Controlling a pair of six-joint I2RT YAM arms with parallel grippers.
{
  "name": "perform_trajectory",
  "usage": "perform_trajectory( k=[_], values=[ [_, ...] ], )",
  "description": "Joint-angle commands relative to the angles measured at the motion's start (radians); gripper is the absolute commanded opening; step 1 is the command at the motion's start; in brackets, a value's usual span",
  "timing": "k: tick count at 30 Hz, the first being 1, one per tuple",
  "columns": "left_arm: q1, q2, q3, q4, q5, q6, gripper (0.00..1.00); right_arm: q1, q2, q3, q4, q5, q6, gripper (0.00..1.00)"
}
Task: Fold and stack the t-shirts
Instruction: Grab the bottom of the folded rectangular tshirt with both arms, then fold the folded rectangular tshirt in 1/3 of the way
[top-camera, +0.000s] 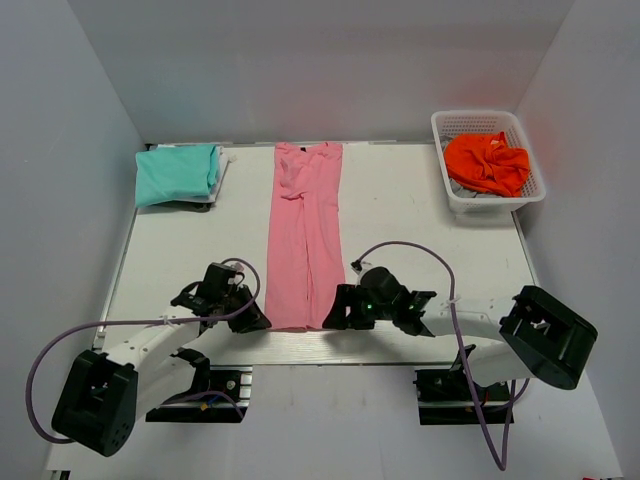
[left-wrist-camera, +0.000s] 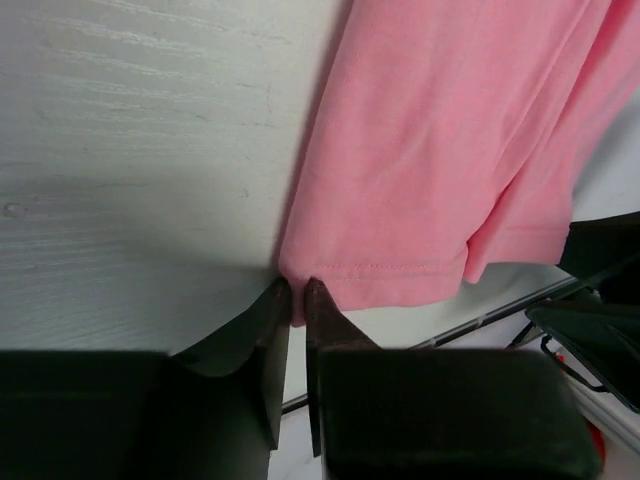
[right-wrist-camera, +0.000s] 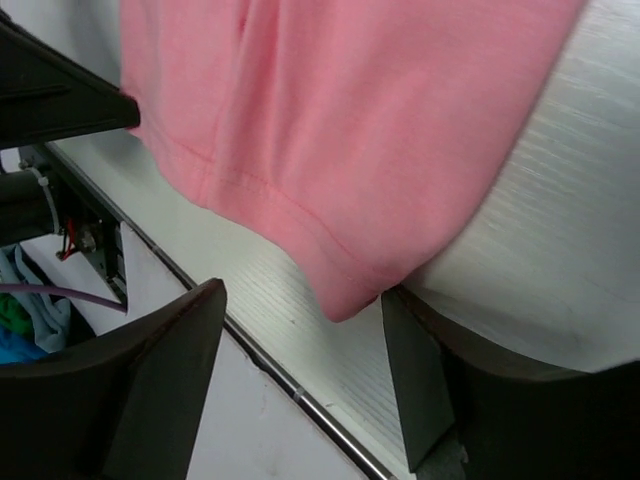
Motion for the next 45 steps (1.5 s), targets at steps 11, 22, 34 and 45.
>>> perform_trajectory(
  k=[11, 22, 34, 45],
  values=[
    [-0.003, 0.045, -0.005, 0.086, 0.044, 0.032, 0.06, -0.003, -0.003, 0.017, -0.111, 0.187, -0.009, 0.42],
    [-0.003, 0.005, 0.042, 0.14, 0.124, 0.005, 0.0, 0.003, -0.004, 0.112, -0.157, 0.164, -0.078, 0.0],
    [0.009, 0.098, 0.28, 0.172, 0.036, 0.025, 0.0, -0.02, 0.056, 0.373, -0.332, 0.405, -0.167, 0.0],
    [0.018, 0.37, 0.616, 0.219, -0.213, 0.063, 0.0, -0.158, 0.261, 0.666, -0.328, 0.49, -0.306, 0.0]
  ],
)
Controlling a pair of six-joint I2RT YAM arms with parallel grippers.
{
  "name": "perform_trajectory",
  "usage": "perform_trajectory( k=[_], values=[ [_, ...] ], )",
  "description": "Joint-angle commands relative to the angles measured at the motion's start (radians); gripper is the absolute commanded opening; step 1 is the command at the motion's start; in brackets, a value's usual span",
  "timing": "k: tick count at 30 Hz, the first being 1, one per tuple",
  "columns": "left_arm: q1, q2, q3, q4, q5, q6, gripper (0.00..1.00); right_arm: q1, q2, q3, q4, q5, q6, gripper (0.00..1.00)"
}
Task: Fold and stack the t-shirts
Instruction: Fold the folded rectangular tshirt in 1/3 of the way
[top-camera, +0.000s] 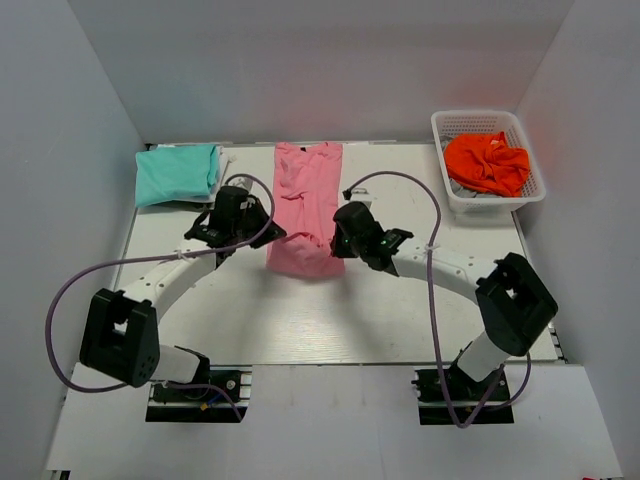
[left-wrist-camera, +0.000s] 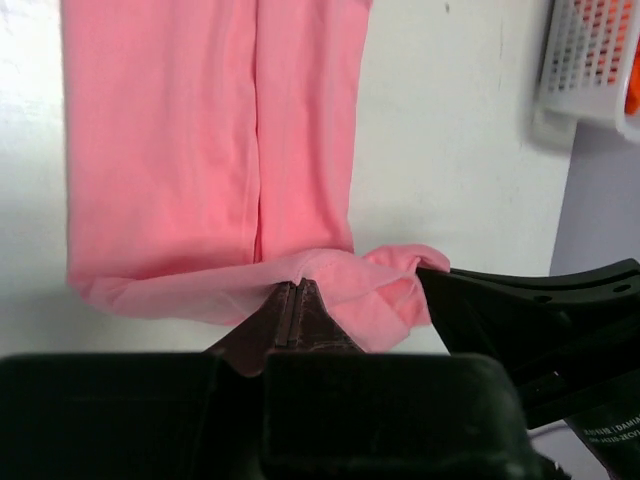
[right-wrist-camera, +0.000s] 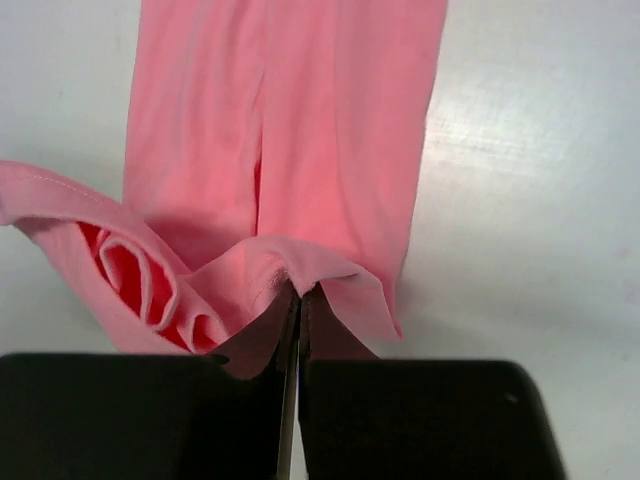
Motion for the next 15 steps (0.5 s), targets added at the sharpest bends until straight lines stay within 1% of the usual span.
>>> perform_trajectory(
  k=[1, 3, 5, 10, 13, 15],
  values=[
    [0.013, 0.043, 0.117, 0.044, -0.104, 0.042, 0.0, -0.048, 0.046, 0.107, 0.029, 0.042, -0.088, 0.0],
    [0.013, 0.093, 0.168, 0.044, -0.125, 0.042, 0.0, -0.073, 0.092, 0.166, 0.04, 0.021, -0.11, 0.0],
    [0.022, 0.118, 0.178, 0.068, -0.139, 0.042, 0.0, -0.107, 0.124, 0.19, 0.062, -0.019, -0.139, 0.0],
    [0.042, 0.181, 0.225, 0.116, -0.173, 0.051, 0.0, -0.162, 0.193, 0.313, 0.078, -0.077, -0.162, 0.0],
    [0.063, 0.218, 0.236, 0.173, -0.146, 0.075, 0.0, -0.182, 0.247, 0.373, 0.094, -0.111, -0.202, 0.0],
    [0.076, 0.267, 0.274, 0.191, -0.133, 0.085, 0.0, -0.193, 0.288, 0.422, 0.092, -0.122, -0.233, 0.0]
  ],
)
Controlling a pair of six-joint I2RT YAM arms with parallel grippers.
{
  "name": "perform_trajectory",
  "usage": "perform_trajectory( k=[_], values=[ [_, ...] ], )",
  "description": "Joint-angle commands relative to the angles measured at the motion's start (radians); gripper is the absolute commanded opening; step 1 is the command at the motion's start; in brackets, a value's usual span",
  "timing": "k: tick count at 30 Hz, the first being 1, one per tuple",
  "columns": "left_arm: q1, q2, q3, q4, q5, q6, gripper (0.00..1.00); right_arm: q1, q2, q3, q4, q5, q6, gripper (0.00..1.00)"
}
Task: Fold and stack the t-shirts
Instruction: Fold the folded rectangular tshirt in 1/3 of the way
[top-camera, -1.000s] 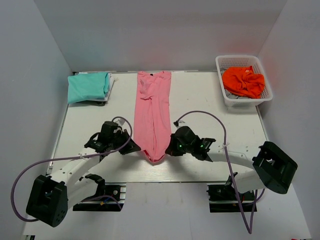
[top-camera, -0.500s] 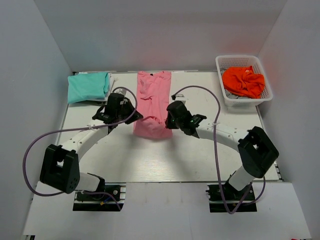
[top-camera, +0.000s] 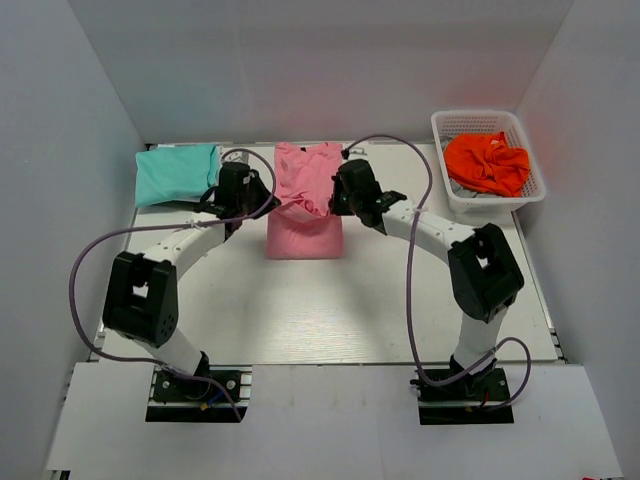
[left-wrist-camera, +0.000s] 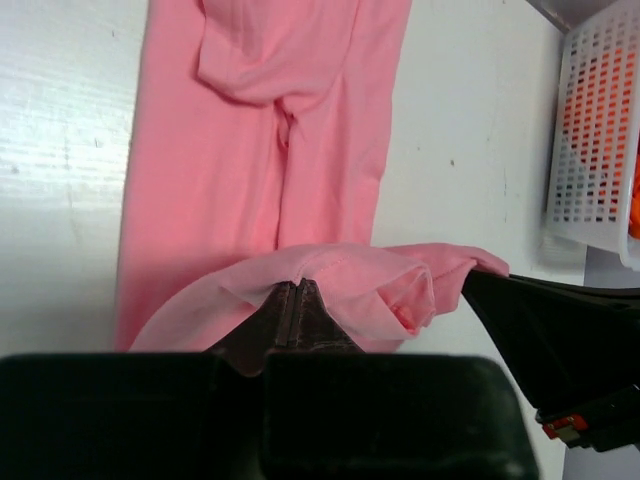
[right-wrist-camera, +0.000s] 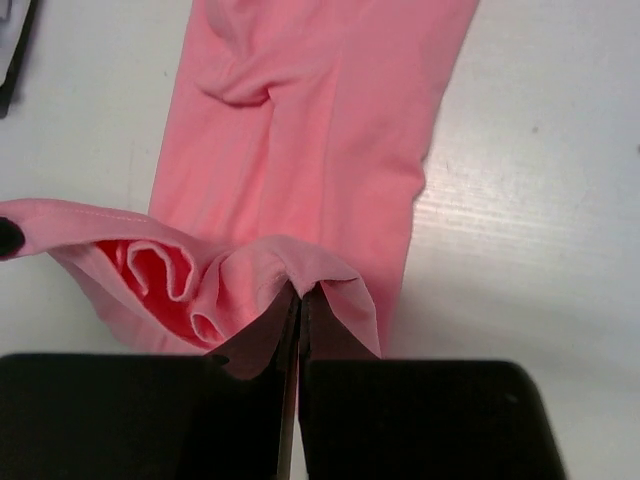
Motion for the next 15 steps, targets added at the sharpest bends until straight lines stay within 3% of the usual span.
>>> perform_trajectory(
  k=[1, 15],
  values=[
    [0.019, 0.047, 0.077, 0.071, 0.009, 0.032, 0.0, -0.016, 0.046, 0.101, 0.046, -0.045, -0.07, 0.0],
    [0.079, 0.288, 0.209, 0.117, 0.108, 0.032, 0.0, -0.099, 0.252, 0.253, 0.055, -0.19, -0.078, 0.0]
  ],
)
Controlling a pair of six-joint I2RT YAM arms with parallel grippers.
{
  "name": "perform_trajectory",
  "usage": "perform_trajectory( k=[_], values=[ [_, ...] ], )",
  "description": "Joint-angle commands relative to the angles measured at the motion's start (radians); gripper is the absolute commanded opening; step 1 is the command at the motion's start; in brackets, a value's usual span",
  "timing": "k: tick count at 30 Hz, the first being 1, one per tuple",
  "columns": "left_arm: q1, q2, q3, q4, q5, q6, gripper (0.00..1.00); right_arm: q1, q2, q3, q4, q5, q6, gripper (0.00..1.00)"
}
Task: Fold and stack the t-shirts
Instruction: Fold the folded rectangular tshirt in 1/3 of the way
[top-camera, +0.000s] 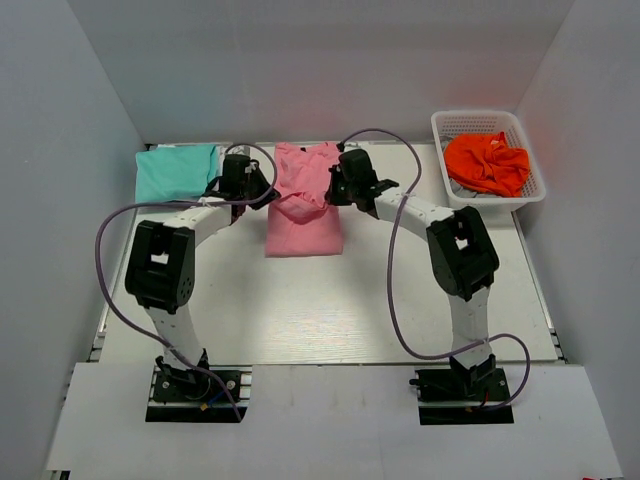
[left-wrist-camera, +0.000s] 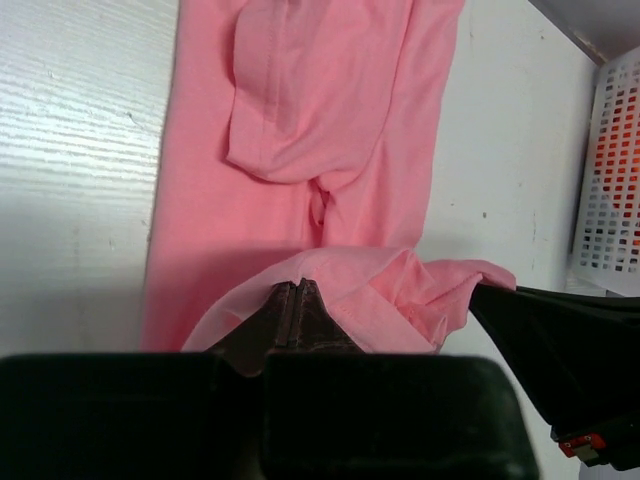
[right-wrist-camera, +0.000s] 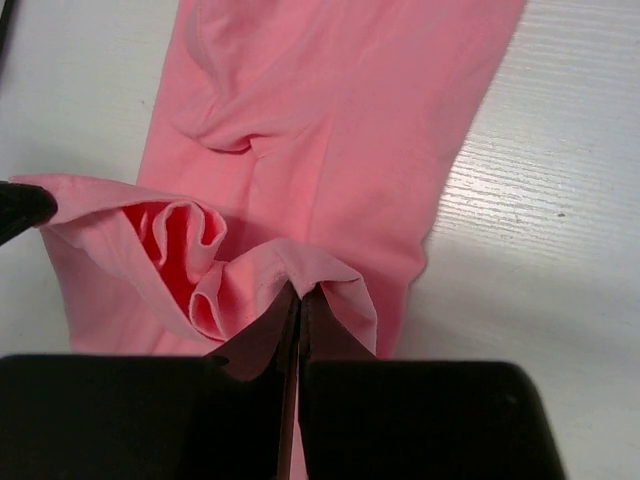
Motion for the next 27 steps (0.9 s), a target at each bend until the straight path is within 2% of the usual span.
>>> perform_trajectory(
  k=[1, 2, 3, 4, 5, 6, 7, 8, 9, 10, 11, 13, 15, 17, 19, 20, 22, 24, 27],
  values=[
    [0.019, 0.042, 0.067, 0.029, 0.059, 0.009, 0.0, -0.02, 0.038, 0.055, 0.036, -0.049, -0.007, 0.0],
    [0.02, 0.062, 0.093, 0.02, 0.059, 0.0, 0.0, -0.03, 0.044, 0.064, 0.036, -0.084, -0.01, 0.0],
    [0.029, 0.081, 0.112, 0.003, 0.059, 0.0, 0.0, -0.042, 0.052, 0.069, 0.074, -0.092, -0.008, 0.1],
    [0.029, 0.122, 0.133, -0.014, 0.059, -0.011, 0.09, -0.039, 0.081, 0.084, 0.078, -0.106, -0.01, 0.16],
    [0.038, 0.144, 0.183, -0.044, 0.059, -0.011, 0.22, -0.056, 0.092, 0.109, 0.079, -0.112, -0.007, 0.21],
    [0.049, 0.164, 0.213, -0.066, 0.059, -0.011, 0.43, -0.06, 0.113, 0.142, 0.075, -0.105, -0.007, 0.26],
    [0.058, 0.182, 0.243, -0.081, 0.059, -0.011, 0.53, -0.069, 0.139, 0.167, 0.064, -0.112, -0.002, 0.35],
    [0.067, 0.211, 0.301, -0.091, 0.059, -0.011, 0.68, -0.092, 0.164, 0.249, 0.017, -0.141, -0.017, 0.49],
    [0.082, 0.22, 0.326, -0.091, 0.059, -0.011, 0.68, -0.099, 0.164, 0.277, -0.005, -0.173, -0.018, 0.49],
    [0.082, 0.22, 0.346, -0.091, 0.073, -0.011, 0.98, -0.105, 0.17, 0.302, -0.022, -0.184, -0.06, 0.64],
    [0.093, 0.231, 0.387, -0.1, 0.073, -0.011, 1.0, -0.106, 0.16, 0.317, -0.075, -0.19, -0.077, 0.77],
    [0.093, 0.21, 0.394, -0.141, 0.094, 0.001, 1.0, -0.1, 0.088, 0.318, -0.097, -0.184, -0.119, 0.9],
    [0.093, 0.129, 0.339, -0.142, 0.094, 0.013, 1.0, -0.094, 0.035, 0.182, -0.068, -0.213, -0.125, 0.9],
    [0.084, 0.058, 0.204, -0.117, 0.116, 0.013, 1.0, -0.091, -0.063, 0.051, -0.004, -0.274, -0.105, 0.9],
    [0.075, -0.032, 0.086, -0.117, 0.125, 0.045, 1.0, -0.091, -0.11, -0.076, 0.076, -0.379, -0.078, 0.9],
    [0.066, -0.089, -0.019, -0.161, 0.125, 0.055, 1.0, -0.074, -0.13, -0.122, 0.116, -0.495, -0.065, 0.9],
    [0.066, -0.144, -0.061, -0.161, 0.145, 0.055, 1.0, -0.07, -0.123, -0.127, 0.124, -0.515, -0.061, 0.9],
    [0.066, -0.207, -0.198, -0.152, 0.16, 0.055, 1.0, -0.041, -0.067, -0.088, 0.135, -0.592, -0.076, 0.9],
    [0.066, -0.335, -0.344, -0.14, 0.16, 0.055, 1.0, 0.002, 0.023, 0.043, 0.072, -0.66, -0.087, 0.9]
  ],
)
